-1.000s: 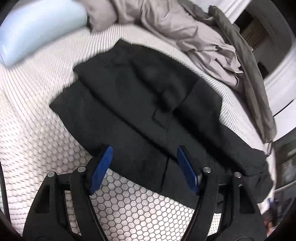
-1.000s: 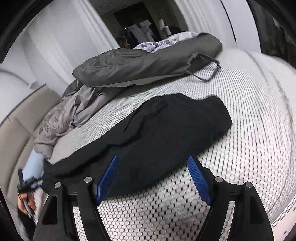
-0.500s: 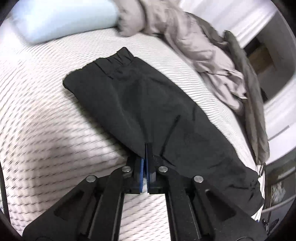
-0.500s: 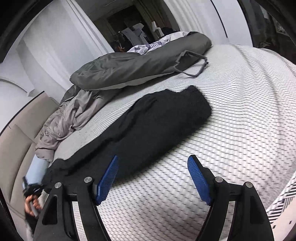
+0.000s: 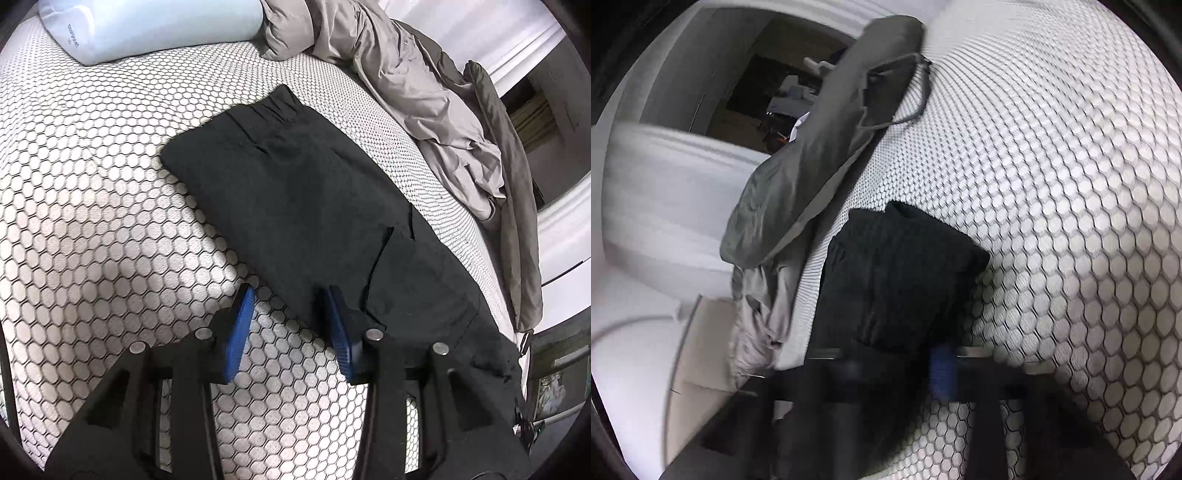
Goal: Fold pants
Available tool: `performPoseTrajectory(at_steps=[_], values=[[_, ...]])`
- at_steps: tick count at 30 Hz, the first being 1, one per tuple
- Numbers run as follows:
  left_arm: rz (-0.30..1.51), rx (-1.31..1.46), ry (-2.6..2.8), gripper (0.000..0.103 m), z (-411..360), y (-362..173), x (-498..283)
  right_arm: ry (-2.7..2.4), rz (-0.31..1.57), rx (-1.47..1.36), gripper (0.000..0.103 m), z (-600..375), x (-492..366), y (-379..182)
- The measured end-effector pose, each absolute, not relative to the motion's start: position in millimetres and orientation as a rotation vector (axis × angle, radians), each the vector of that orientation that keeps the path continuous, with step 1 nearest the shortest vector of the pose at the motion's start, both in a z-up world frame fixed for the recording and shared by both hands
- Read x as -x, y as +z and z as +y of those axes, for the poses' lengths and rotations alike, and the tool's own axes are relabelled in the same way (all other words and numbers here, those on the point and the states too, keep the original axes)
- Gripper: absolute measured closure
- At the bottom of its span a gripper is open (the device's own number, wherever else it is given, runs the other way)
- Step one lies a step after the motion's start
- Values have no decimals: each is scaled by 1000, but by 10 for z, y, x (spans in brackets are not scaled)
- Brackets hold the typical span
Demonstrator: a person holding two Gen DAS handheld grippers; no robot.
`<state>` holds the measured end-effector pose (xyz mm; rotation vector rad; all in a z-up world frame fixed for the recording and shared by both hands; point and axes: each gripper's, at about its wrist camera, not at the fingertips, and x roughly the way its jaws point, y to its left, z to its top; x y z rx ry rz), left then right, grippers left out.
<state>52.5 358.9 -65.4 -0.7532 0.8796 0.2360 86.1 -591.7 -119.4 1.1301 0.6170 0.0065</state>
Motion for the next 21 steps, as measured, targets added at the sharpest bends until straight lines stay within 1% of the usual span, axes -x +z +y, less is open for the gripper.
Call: performPoseTrajectory(at_steps=[2, 4, 5, 6, 7, 8, 10, 12, 13, 14, 15, 16, 18, 19, 20, 21], values=[[881, 750, 236, 67, 3604, -659, -462, -11, 573, -1036, 96, -5892, -550, -1009], [879, 769, 225, 64, 3621, -678, -447, -64, 565, -973, 96, -5945, -189, -929], [876, 779, 226, 61, 3635, -685, -449, -103, 594, -939, 90, -5974, -101, -950], [875, 782, 229, 59, 3632, -692, -486, -144, 663, -899, 70, -6030, -90, -1027], [879, 779, 234, 56, 3614, -698, -553, -162, 730, -901, 61, -6070, -99, -1122], [882, 783, 237, 51, 3604, -704, -603, -144, 757, -944, 60, -6117, -83, -1188], [874, 812, 226, 50, 3598, -720, -782, -82, 707, -997, 56, -6191, 31, -1151], [860, 842, 268, 68, 3633, -738, -929, -87, 657, -983, 38, -6239, 115, -1071], [851, 869, 295, 80, 3671, -760, -1032, -78, 644, -991, 37, -6257, 117, -1070], [851, 897, 305, 83, 3703, -791, -1078, -67, 640, -1008, 37, -6271, 105, -1088], [841, 907, 301, 90, 3698, -808, -1123, -57, 647, -1037, 37, -6302, 83, -1137], [831, 897, 296, 94, 3677, -795, -1136, -52, 652, -1054, 37, -6303, 44, -1175], [805, 868, 288, 97, 3641, -721, -1067, -54, 649, -1056, 39, -6282, -28, -1207], [788, 831, 284, 97, 3616, -654, -984, -64, 648, -1049, 43, -6270, -48, -1204], [788, 807, 286, 98, 3610, -617, -932, -75, 648, -1040, 52, -6270, -63, -1203], [784, 778, 287, 98, 3618, -575, -826, -72, 647, -1030, 67, -6268, -90, -1209]])
